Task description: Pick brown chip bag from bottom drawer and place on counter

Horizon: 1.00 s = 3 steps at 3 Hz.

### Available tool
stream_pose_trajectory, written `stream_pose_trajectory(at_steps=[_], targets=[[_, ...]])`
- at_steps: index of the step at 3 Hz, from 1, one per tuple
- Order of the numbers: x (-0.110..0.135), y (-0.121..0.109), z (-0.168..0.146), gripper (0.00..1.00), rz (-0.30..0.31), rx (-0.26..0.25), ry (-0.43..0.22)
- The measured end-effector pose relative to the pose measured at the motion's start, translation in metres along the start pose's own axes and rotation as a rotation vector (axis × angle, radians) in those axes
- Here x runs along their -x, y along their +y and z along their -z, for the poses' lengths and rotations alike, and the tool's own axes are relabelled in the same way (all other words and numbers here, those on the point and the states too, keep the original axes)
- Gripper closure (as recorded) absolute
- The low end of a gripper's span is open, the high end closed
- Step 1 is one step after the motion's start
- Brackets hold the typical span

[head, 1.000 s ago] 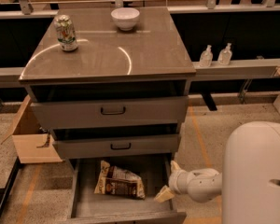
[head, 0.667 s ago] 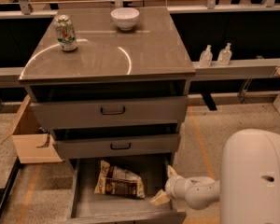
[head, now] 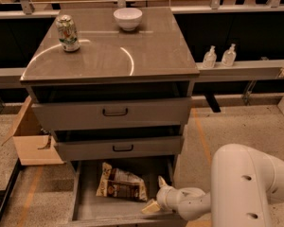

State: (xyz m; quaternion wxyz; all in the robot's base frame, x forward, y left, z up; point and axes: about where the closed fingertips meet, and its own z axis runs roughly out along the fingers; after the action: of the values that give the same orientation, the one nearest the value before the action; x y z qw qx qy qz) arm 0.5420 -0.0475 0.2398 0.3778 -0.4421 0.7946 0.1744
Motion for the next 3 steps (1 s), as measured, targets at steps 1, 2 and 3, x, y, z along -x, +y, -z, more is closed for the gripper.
stream_pose_trajectory(at_steps=[1,2,3], targets=[[0.0,-0.004,-0.025,0.0,0.012,0.002,-0.035],[0.001,-0.015,-0.035,0.0,0.034,0.003,-0.047],[-0.004,-0.02,-0.046,0.0,0.048,0.029,-0.032]])
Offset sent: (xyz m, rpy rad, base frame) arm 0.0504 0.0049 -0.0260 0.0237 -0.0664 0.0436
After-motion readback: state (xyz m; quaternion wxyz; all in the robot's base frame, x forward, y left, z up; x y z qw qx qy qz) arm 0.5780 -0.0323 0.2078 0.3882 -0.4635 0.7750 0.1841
